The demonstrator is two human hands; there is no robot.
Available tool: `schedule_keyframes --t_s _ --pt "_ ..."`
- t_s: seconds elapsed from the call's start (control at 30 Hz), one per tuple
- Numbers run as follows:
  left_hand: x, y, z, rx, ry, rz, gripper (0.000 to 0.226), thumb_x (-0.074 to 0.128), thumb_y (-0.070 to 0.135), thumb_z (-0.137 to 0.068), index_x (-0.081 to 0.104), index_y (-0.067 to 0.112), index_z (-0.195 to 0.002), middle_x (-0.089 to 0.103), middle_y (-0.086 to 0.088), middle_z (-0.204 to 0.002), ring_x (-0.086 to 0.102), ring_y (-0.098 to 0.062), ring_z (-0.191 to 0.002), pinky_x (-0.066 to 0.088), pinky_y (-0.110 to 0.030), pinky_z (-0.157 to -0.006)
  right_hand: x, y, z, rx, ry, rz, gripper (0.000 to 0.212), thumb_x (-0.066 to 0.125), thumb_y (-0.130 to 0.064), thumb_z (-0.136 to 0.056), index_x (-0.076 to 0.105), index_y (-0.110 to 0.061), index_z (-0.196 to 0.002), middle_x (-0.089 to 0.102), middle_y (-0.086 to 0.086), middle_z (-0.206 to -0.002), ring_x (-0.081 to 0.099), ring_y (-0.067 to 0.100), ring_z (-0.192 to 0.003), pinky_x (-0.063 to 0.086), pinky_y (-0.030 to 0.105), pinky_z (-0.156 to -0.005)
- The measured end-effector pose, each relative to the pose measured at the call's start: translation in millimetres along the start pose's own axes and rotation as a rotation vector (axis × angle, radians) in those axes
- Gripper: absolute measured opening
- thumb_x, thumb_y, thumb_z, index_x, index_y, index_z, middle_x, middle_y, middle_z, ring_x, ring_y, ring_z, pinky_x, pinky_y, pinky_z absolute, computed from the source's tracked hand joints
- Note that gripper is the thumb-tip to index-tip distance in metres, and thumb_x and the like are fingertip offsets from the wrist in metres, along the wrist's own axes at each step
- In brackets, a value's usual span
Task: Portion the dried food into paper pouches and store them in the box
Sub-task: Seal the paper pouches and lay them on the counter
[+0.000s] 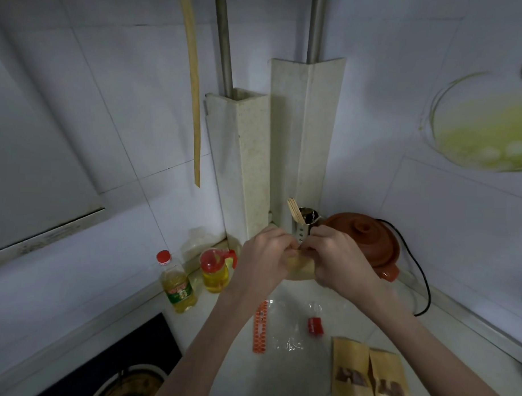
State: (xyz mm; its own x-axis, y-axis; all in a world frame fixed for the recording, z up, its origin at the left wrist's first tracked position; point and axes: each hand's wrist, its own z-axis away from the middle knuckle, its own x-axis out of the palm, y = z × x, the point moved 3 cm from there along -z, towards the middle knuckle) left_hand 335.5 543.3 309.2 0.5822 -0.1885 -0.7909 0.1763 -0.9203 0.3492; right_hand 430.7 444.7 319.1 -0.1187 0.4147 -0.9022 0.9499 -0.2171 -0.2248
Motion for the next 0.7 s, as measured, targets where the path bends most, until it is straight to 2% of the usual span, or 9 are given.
schedule_keyframes --t_s 0.07,0.13,0.33,0.47,0.57,0.7 --pt "-2 1 0 0.011 -0.006 -0.001 0.004 0.074 0.010 -0.078 0.071 0.013 -0.078 0.063 0.003 -0.076 0.057 -0.014 -0.078 0.045 -0.026 -0.057 -1 -1 -1 -0.001 0.002 -0.012 0.016 0.067 0.003 -0.071 0.071 -0.011 -0.078 0.056 0.000 -0.072 0.057 0.022 -0.068 0.037 0.026 -0.053" --pt "-2 0 1 0.010 -0.008 -0.004 0.006 0.075 0.010 -0.078 0.071 0.013 -0.078 0.064 0.003 -0.076 0.056 -0.013 -0.077 0.040 -0.023 -0.057 1 0 -1 -0.003 0.004 -0.019 0.016 0.067 0.003 -0.071 0.070 -0.011 -0.077 0.055 0.000 -0.072 0.056 0.022 -0.067 0.036 0.025 -0.053" --pt "-1 -5 5 -0.011 -0.009 0.020 0.010 0.075 0.007 -0.074 0.067 0.013 -0.076 0.062 0.002 -0.077 0.049 -0.007 -0.075 0.035 -0.018 -0.061 9 -3 -1 -0.024 0.020 -0.075 0.013 0.065 0.003 -0.069 0.069 -0.008 -0.076 0.057 0.002 -0.073 0.056 0.021 -0.070 0.045 0.030 -0.053" --pt "-1 -6 4 0.028 -0.035 -0.004 0.016 0.078 0.003 -0.071 0.065 0.012 -0.074 0.062 0.001 -0.076 0.056 -0.013 -0.075 0.037 -0.019 -0.058 11 -4 -3 -0.038 0.011 -0.078 0.012 0.067 0.002 -0.068 0.065 -0.009 -0.072 0.055 0.002 -0.073 0.055 0.021 -0.065 0.044 0.031 -0.052" --pt "-3 -11 4 0.036 0.007 0.061 0.007 0.075 0.005 -0.076 0.070 0.010 -0.075 0.065 0.001 -0.077 0.057 -0.011 -0.077 0.040 -0.015 -0.066 9 -1 -4 -0.035 0.046 -0.084 0.013 0.065 0.004 -0.070 0.069 -0.008 -0.075 0.058 0.003 -0.074 0.056 0.022 -0.069 0.049 0.035 -0.054" --pt "-2 -24 2 0.004 0.053 0.124 0.003 0.075 0.009 -0.079 0.073 0.010 -0.078 0.067 0.001 -0.077 0.050 -0.002 -0.074 0.035 -0.005 -0.072 8 3 -2 -0.010 0.111 -0.118 0.010 0.067 0.001 -0.076 0.071 -0.008 -0.077 0.056 0.000 -0.073 0.055 0.019 -0.067 0.048 0.035 -0.054"
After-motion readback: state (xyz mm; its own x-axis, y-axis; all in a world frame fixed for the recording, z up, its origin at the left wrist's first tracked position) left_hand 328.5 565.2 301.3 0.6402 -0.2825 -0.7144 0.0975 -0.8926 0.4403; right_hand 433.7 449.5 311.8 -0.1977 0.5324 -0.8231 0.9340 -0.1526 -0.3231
